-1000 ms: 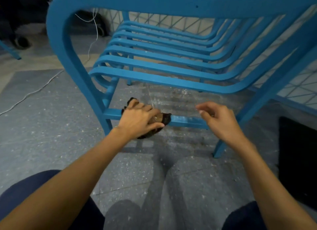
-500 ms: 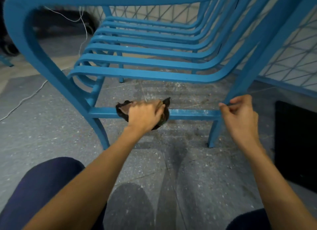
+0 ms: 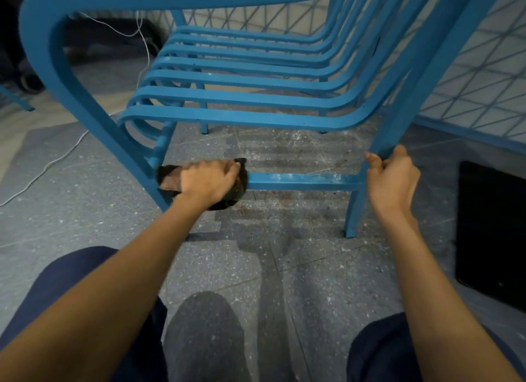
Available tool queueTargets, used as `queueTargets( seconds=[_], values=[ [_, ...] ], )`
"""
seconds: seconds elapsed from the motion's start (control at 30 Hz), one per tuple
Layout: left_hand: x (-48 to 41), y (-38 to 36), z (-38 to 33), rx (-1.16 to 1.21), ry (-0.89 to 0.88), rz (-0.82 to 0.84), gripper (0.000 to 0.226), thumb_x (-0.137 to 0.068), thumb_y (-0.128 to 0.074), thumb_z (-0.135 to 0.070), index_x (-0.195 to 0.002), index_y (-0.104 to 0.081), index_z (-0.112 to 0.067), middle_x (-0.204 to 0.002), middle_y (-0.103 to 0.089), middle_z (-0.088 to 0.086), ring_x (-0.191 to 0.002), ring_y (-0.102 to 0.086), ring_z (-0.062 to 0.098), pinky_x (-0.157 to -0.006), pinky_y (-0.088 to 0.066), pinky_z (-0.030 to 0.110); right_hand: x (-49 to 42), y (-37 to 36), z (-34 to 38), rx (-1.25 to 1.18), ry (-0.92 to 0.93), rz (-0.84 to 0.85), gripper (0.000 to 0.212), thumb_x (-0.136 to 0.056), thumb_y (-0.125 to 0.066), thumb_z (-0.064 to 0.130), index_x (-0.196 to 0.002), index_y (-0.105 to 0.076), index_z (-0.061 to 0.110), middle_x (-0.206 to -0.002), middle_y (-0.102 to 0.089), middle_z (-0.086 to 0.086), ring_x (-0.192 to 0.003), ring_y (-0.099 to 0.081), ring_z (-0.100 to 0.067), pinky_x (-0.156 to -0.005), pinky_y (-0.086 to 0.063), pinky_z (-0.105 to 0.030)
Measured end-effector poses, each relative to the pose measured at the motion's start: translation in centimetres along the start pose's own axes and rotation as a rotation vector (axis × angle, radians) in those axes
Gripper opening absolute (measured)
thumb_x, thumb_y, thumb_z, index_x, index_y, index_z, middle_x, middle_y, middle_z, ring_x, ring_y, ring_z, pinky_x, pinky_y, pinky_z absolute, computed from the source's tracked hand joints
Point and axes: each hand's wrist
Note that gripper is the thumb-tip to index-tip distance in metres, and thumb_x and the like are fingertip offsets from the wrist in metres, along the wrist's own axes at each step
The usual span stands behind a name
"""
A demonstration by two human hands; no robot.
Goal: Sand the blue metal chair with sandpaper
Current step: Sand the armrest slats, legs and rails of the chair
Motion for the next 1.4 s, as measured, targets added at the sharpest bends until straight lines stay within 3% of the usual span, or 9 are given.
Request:
queueTargets(
  seconds=[0.17, 0.3, 0.5, 0.63, 0.73, 0.93, 1.0, 1.13, 1.4],
  values=[
    [2.0, -1.7, -6.4, 0.052, -0.27, -0.107, 0.049, -0.098, -0.02, -0.053, -0.13, -0.047, -0.028, -0.125, -0.057, 0.001, -0.114, -0.049, 0.026, -0.101, -0.031, 0.046, -0.4, 1.0, 0.6, 0.068, 0.023, 0.004, 0.029, -0.089, -0.063, 0.02, -0.104, -0.059, -0.004, -0.119, -0.048, -0.023, -0.104, -0.05, -0.033, -0.086, -0.033, -0.021],
    [3.1, -1.9, -2.7, 0.001, -0.419, -0.138, 0.05, -0.096, -0.018, -0.055, -0.14, -0.034, -0.036, -0.134, -0.05, -0.005, -0.121, -0.045, 0.023, -0.103, -0.028, 0.043, -0.5, 1.2, 0.6, 0.007, 0.0, 0.061, 0.025, -0.093, -0.059, 0.017, -0.108, -0.057, -0.002, -0.105, -0.062, -0.014, -0.086, -0.049, -0.018, -0.065, -0.03, -0.013],
    [1.9, 0.0, 3.1, -0.001, -0.206, -0.039, 0.049, -0.096, -0.021, -0.057, -0.127, -0.049, -0.03, -0.126, -0.057, 0.002, -0.114, -0.051, 0.027, -0.098, -0.033, 0.046, -0.7, 1.2, 0.5, -0.023, -0.011, 0.09, 0.025, -0.094, -0.057, 0.017, -0.112, -0.055, 0.0, -0.108, -0.062, -0.014, -0.085, -0.05, -0.015, -0.065, -0.033, -0.013],
    [-0.9, 1.4, -1.7, 0.063, 0.015, 0.178, 0.056, -0.096, -0.022, -0.057, -0.112, -0.058, -0.017, -0.101, -0.063, 0.008, -0.085, -0.055, 0.022, -0.076, -0.038, 0.035, -0.7, 1.0, 0.6, -0.042, -0.015, 0.085, 0.026, -0.094, -0.057, 0.016, -0.114, -0.055, -0.001, -0.109, -0.062, -0.013, -0.087, -0.05, -0.014, -0.066, -0.034, -0.012],
    [-1.0, 0.1, -7.7, 0.089, -0.138, 0.165, 0.057, -0.096, -0.017, -0.057, -0.11, -0.056, -0.016, -0.091, -0.062, 0.005, -0.079, -0.058, 0.018, -0.074, -0.048, 0.033, -0.7, 1.1, 0.7, -0.055, -0.019, 0.077, 0.026, -0.093, -0.058, 0.017, -0.114, -0.056, 0.001, -0.11, -0.062, -0.012, -0.087, -0.05, -0.013, -0.072, -0.039, -0.017],
    [2.1, -2.8, -6.5, -0.093, -0.615, -0.123, 0.057, -0.096, -0.029, -0.054, -0.148, -0.017, -0.034, -0.143, -0.041, -0.005, -0.122, -0.045, 0.023, -0.103, -0.032, 0.043, -0.5, 1.4, 0.3, -0.059, 0.015, 0.099, 0.025, -0.094, -0.058, 0.017, -0.114, -0.056, 0.003, -0.098, -0.057, -0.002, -0.086, -0.052, -0.013, -0.065, -0.035, -0.009],
    [2.1, -2.7, -2.0, -0.103, -0.563, -0.118, 0.056, -0.097, -0.025, -0.054, -0.148, -0.009, -0.038, -0.146, -0.038, -0.006, -0.127, -0.042, 0.022, -0.108, -0.029, 0.045, -0.5, 1.4, 0.1, -0.048, 0.023, 0.098, 0.025, -0.094, -0.058, 0.018, -0.112, -0.057, 0.001, -0.096, -0.056, -0.002, -0.086, -0.051, -0.013, -0.064, -0.033, -0.007],
    [1.8, -0.4, 5.5, -0.104, -0.459, -0.077, 0.066, -0.09, -0.01, -0.066, -0.142, -0.028, -0.031, -0.134, -0.049, 0.004, -0.117, -0.051, 0.029, -0.097, -0.039, 0.045, -0.4, 1.4, 0.0, -0.052, 0.029, 0.1, 0.024, -0.094, -0.057, 0.018, -0.111, -0.056, 0.001, -0.095, -0.057, -0.003, -0.084, -0.052, -0.013, -0.064, -0.032, -0.006],
    [1.2, 0.3, 2.2, -0.061, -0.32, 0.052, 0.071, -0.081, -0.016, -0.075, -0.133, -0.038, -0.031, -0.129, -0.05, 0.001, -0.116, -0.049, 0.029, -0.099, -0.033, 0.046, -0.6, 1.4, 0.1, -0.05, 0.002, 0.104, 0.026, -0.094, -0.058, 0.021, -0.112, -0.057, 0.003, -0.098, -0.059, -0.004, -0.087, -0.053, -0.014, -0.071, -0.037, -0.014]
  ],
)
Point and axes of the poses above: each hand's wrist, its own x-axis away from the middle knuckle, its own y-axis out of the back of the hand, z = x × y
